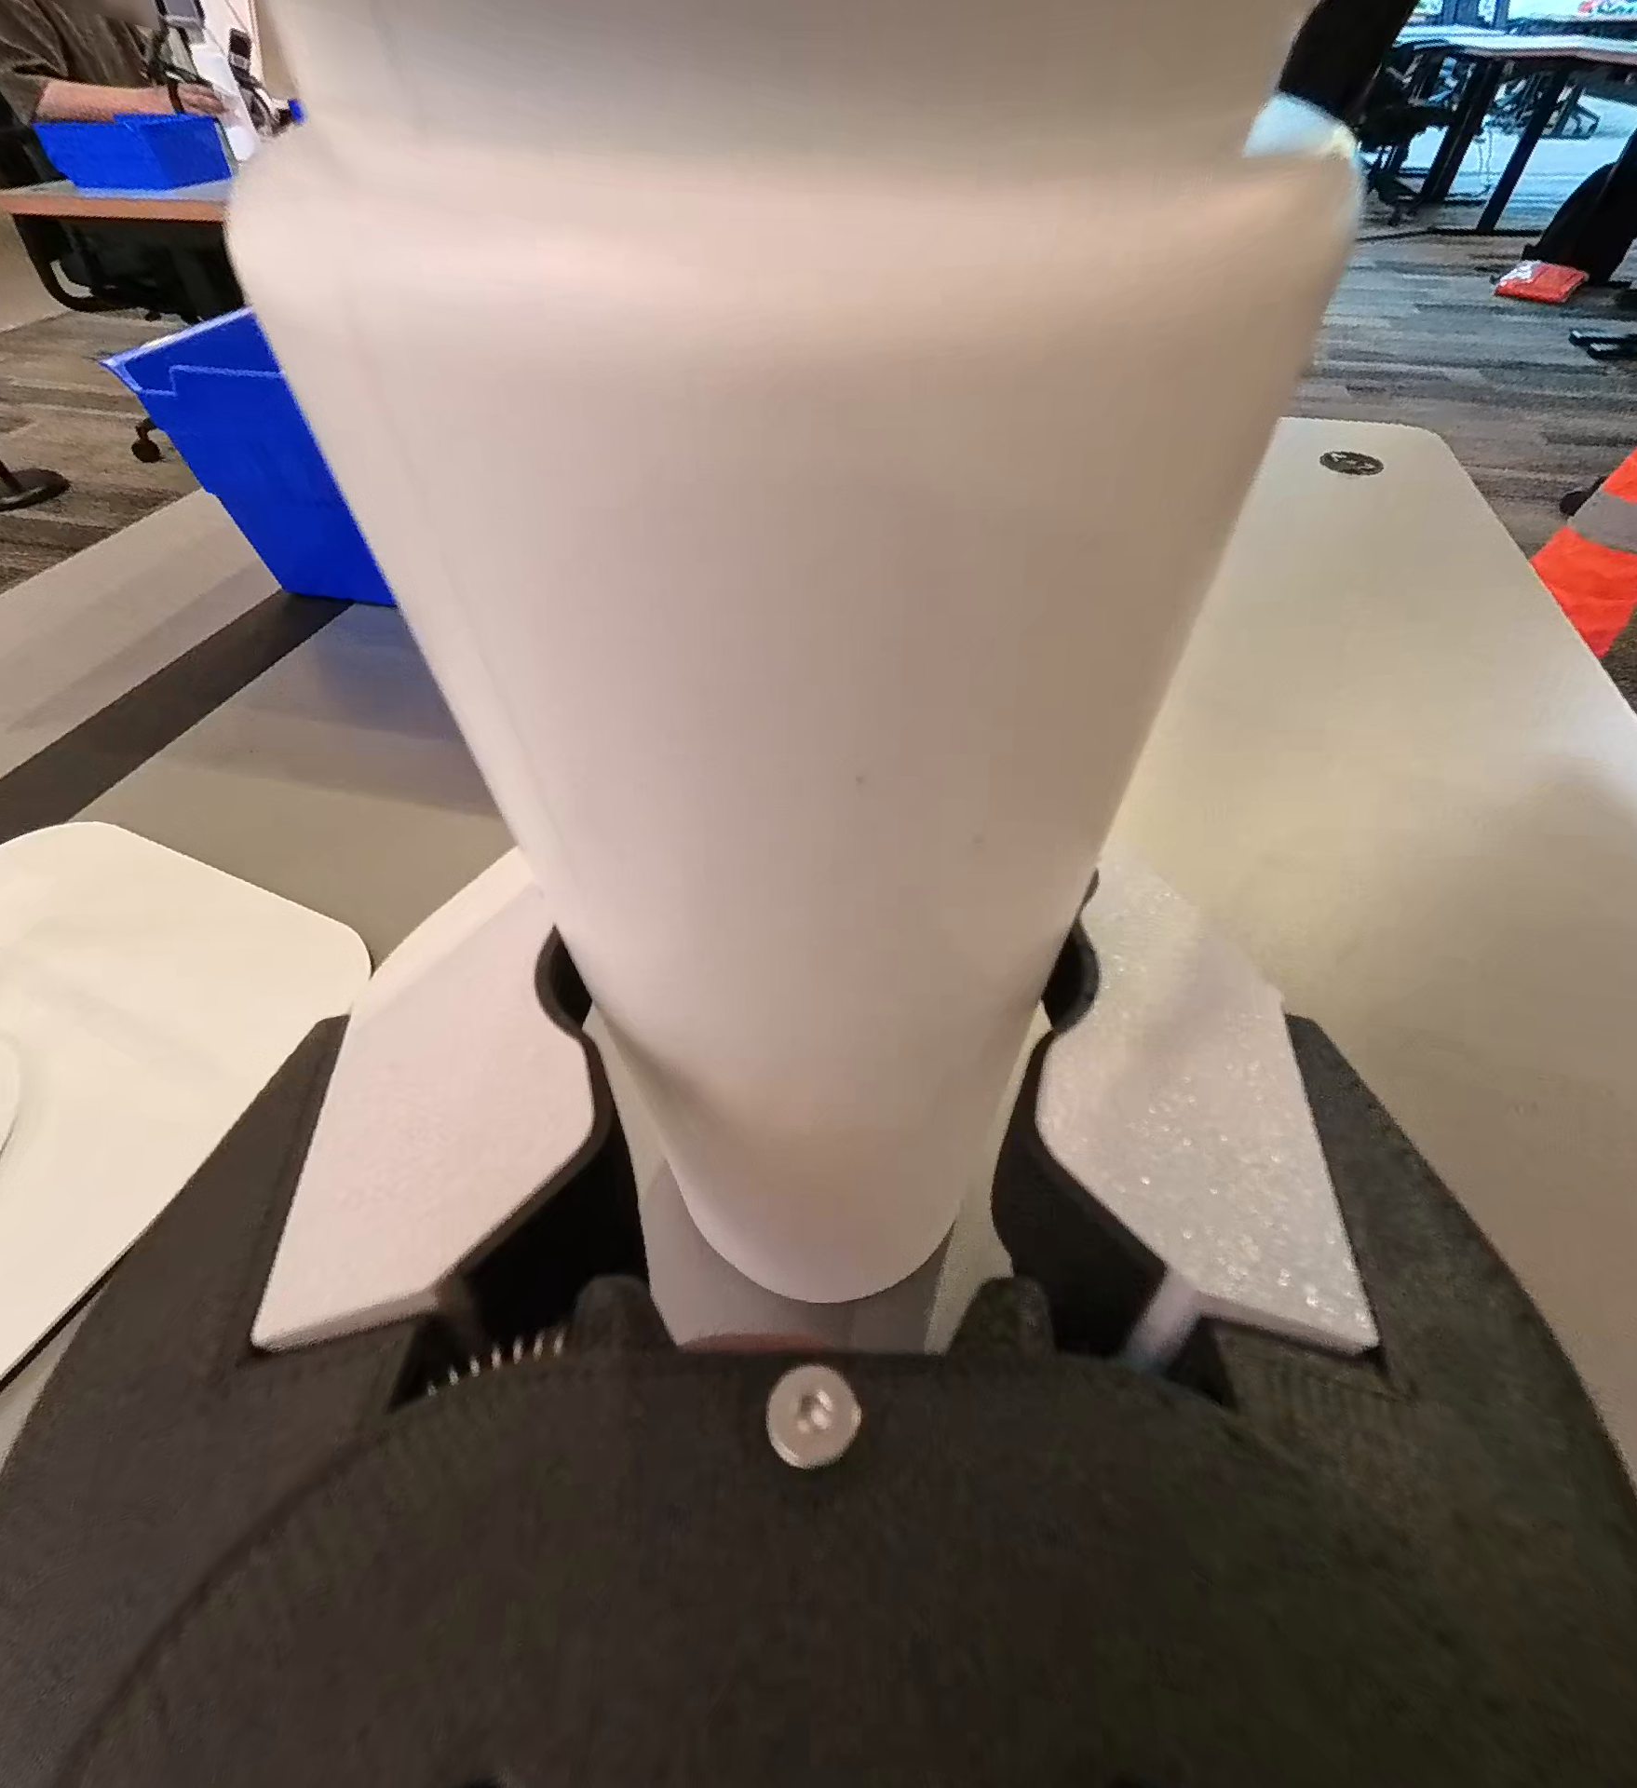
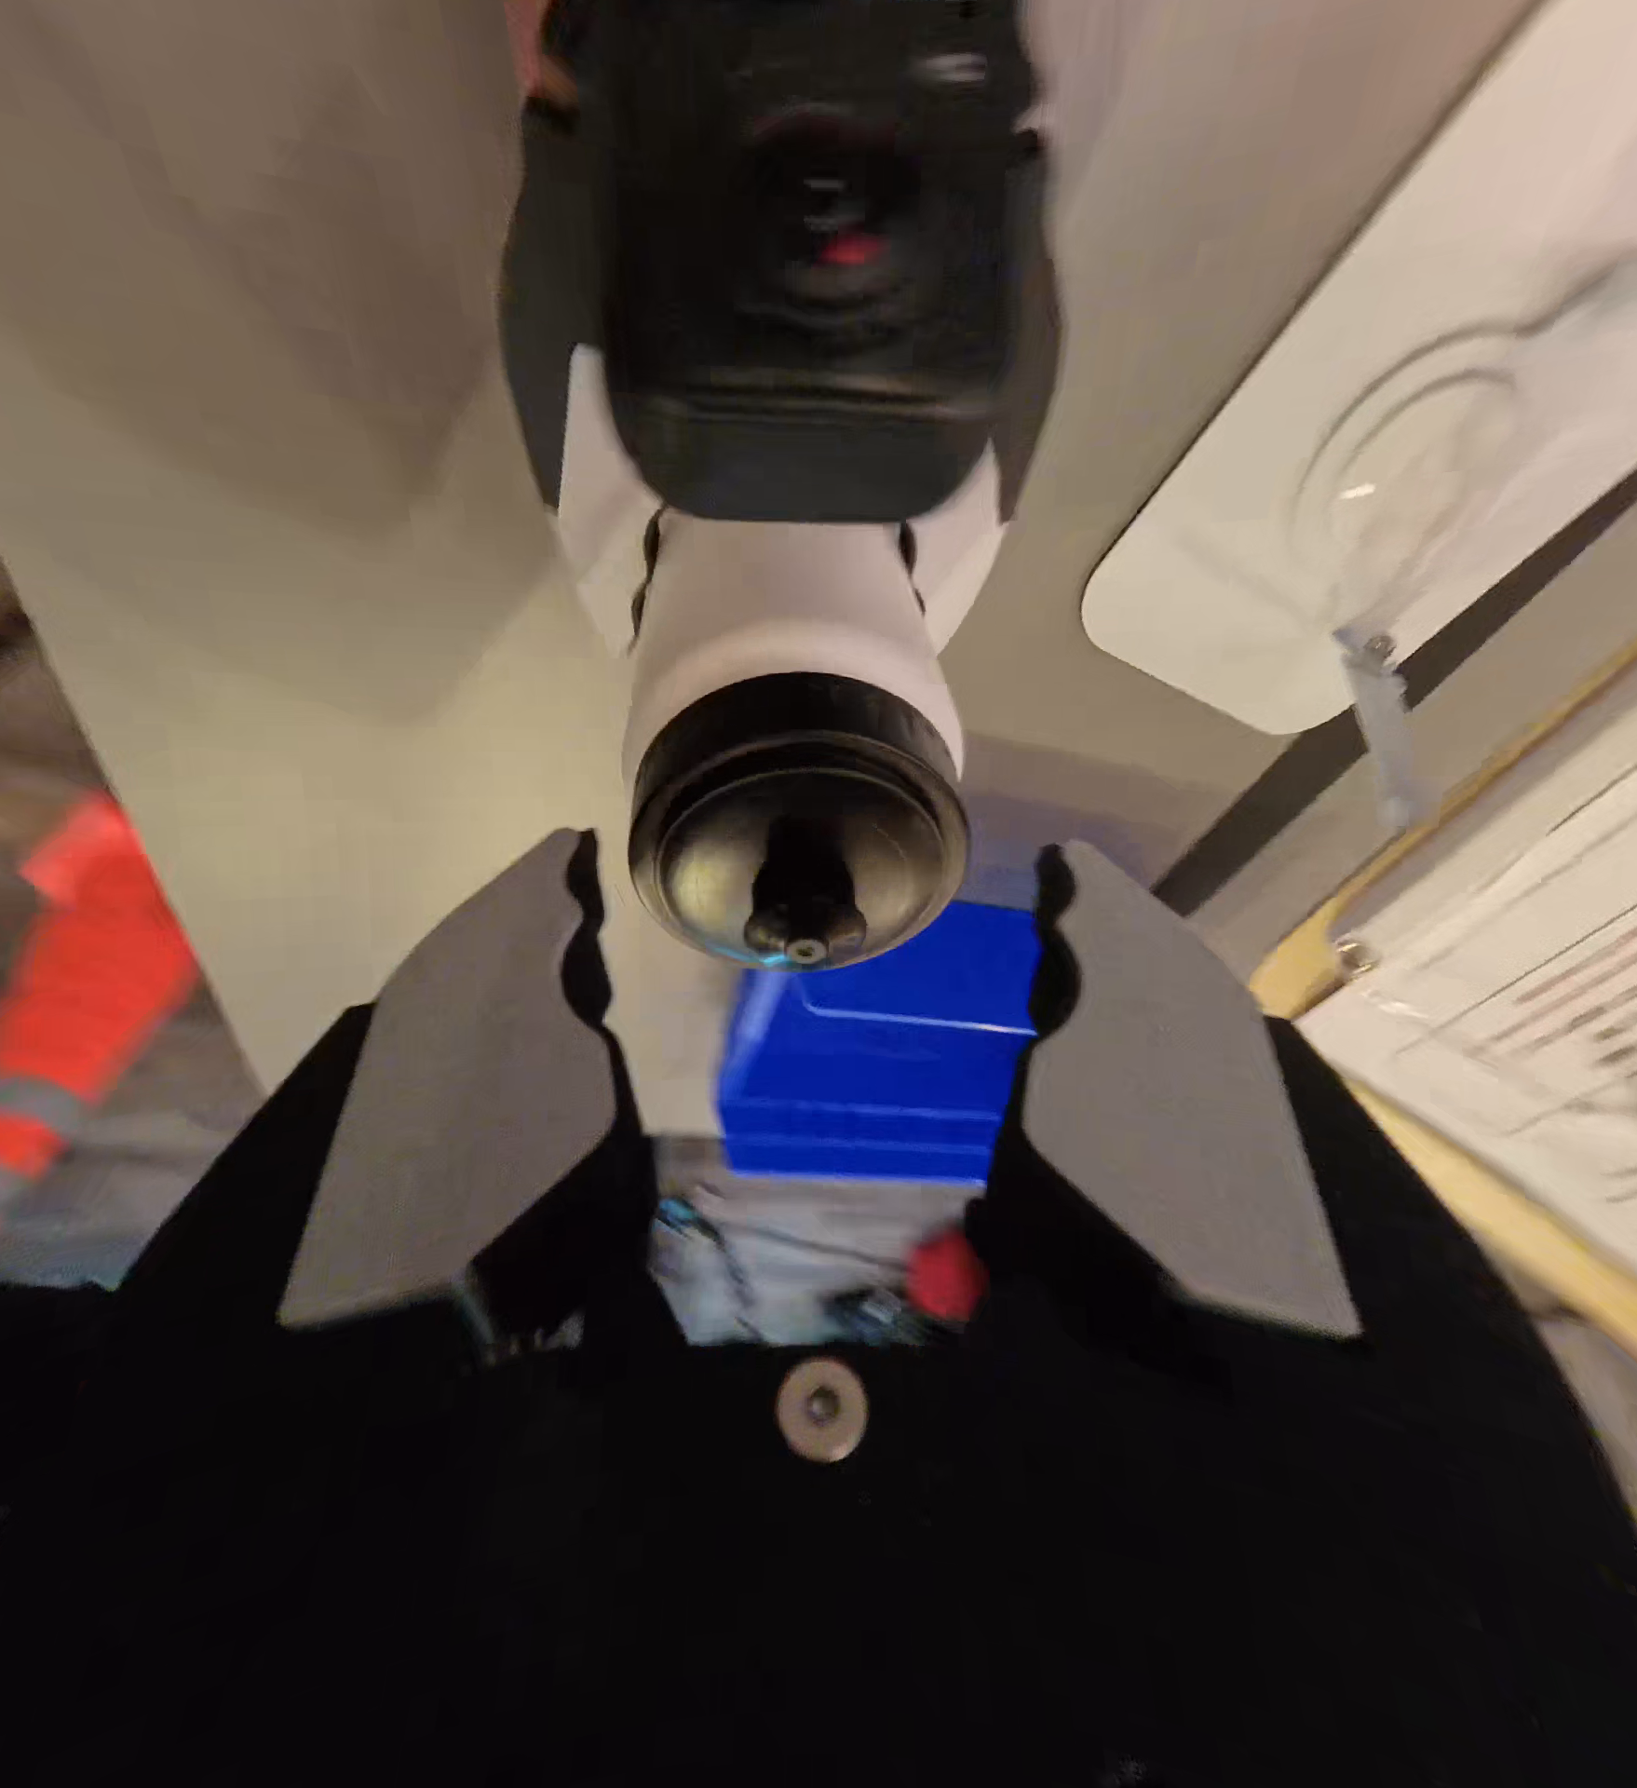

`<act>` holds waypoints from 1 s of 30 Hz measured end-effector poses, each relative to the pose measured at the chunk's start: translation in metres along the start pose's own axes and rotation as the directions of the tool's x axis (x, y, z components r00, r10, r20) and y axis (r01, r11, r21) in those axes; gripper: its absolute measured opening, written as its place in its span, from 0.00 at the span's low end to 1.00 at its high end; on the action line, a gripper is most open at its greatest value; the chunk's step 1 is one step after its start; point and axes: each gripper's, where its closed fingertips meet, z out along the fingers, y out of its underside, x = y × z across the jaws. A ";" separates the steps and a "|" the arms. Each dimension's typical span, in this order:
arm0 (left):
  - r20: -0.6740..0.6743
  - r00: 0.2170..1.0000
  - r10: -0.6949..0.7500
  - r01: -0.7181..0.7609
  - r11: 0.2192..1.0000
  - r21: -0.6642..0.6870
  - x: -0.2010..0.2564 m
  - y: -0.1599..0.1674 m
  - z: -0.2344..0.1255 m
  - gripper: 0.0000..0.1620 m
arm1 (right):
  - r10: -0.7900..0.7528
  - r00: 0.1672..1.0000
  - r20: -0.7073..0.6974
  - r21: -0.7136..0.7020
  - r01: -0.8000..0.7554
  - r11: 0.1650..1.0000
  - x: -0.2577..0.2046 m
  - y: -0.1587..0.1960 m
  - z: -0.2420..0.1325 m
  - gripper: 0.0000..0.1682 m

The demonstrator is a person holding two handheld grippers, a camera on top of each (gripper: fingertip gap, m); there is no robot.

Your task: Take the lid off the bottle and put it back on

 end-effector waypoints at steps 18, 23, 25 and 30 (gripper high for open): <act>0.001 1.000 -0.001 0.001 1.000 0.000 0.000 0.000 0.000 0.58 | 0.239 0.960 0.143 0.186 -0.263 0.947 -0.007 -0.001 0.011 0.43; 0.000 1.000 0.003 -0.003 1.000 0.000 0.001 0.000 0.000 0.58 | -0.110 0.993 0.028 0.054 0.109 0.993 -0.007 0.002 0.010 0.42; 0.000 1.000 0.001 -0.001 1.000 0.002 0.000 0.000 0.000 0.58 | -0.218 0.976 -0.008 -0.025 0.218 0.976 -0.006 0.003 0.010 0.42; -0.002 1.000 0.000 0.000 1.000 0.000 0.001 0.000 0.001 0.58 | -0.137 0.991 -0.004 -0.029 0.137 0.990 -0.005 0.002 0.008 0.45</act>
